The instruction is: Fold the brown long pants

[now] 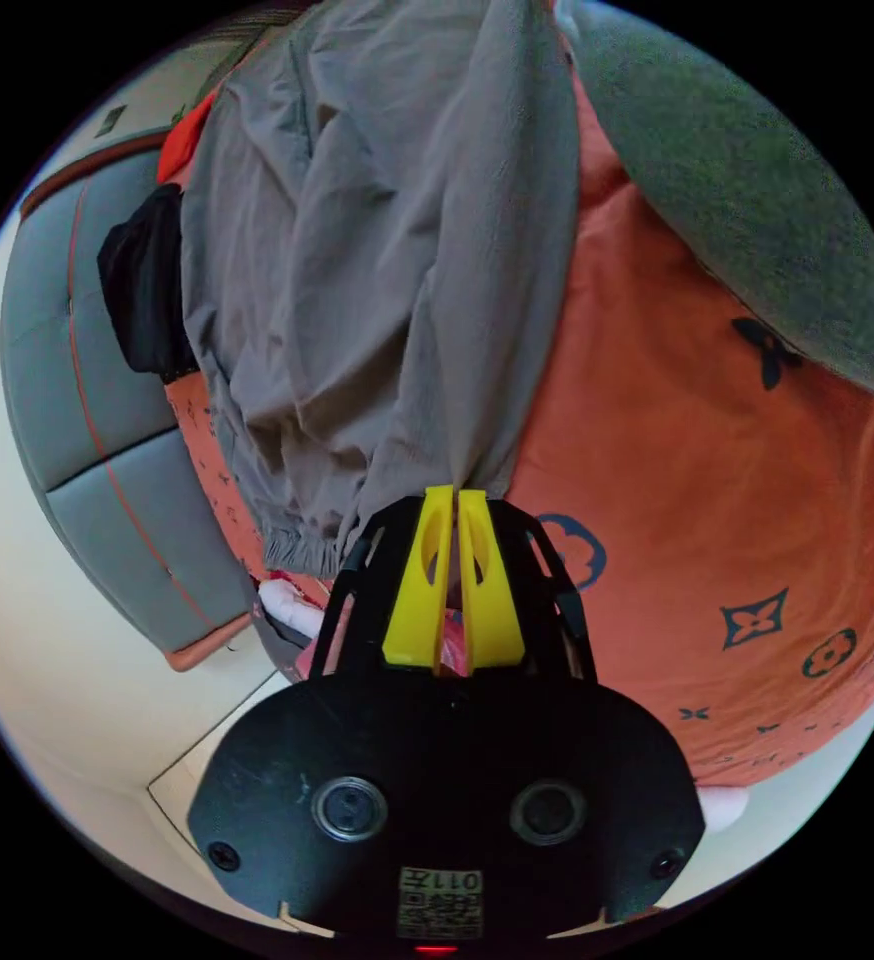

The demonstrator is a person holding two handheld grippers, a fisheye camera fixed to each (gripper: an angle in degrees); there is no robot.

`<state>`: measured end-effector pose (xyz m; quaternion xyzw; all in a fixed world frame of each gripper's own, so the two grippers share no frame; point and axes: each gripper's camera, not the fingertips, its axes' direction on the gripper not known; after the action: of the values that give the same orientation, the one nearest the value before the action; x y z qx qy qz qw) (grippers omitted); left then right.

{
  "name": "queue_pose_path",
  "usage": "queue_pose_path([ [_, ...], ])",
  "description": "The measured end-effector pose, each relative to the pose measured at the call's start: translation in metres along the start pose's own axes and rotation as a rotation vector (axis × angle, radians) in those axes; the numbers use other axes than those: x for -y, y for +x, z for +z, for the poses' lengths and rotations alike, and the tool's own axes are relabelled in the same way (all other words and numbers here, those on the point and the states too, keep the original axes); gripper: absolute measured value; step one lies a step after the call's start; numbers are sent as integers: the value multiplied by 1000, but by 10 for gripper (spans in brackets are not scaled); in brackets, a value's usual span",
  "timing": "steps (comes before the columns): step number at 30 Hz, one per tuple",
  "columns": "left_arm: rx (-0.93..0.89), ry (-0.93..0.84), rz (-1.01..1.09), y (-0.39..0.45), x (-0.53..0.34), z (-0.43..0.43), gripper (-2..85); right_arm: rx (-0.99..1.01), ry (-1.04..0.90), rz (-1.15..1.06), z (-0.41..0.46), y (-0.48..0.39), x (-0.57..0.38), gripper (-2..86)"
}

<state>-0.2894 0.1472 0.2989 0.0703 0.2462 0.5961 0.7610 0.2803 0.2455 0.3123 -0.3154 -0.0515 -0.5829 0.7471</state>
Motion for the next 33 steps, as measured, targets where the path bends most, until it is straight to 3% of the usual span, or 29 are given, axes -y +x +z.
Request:
queue_pose_path([
  [5,55,27,-114,-23,-43,-18,-3,6,30,55,-36,36,-20,17],
  [14,141,69,-540,-166,-127,-22,-3,-301,217,254,-123,216,-30,14],
  [20,-23,-8,-868,-278,-135,57,0,-278,102,248,-64,364,35,25],
  [26,-254,-166,-1235,-309,-155,165,18,-266,-86,558,31,480,56,81],
  [30,-349,44,-1473,-292,-219,185,20,-175,-45,704,67,518,3,80],
  [32,-376,212,-1574,-278,-255,183,16,-35,37,758,78,523,-32,77],
  [33,-428,378,-1600,-266,-276,178,16,69,112,792,83,523,-58,79],
])
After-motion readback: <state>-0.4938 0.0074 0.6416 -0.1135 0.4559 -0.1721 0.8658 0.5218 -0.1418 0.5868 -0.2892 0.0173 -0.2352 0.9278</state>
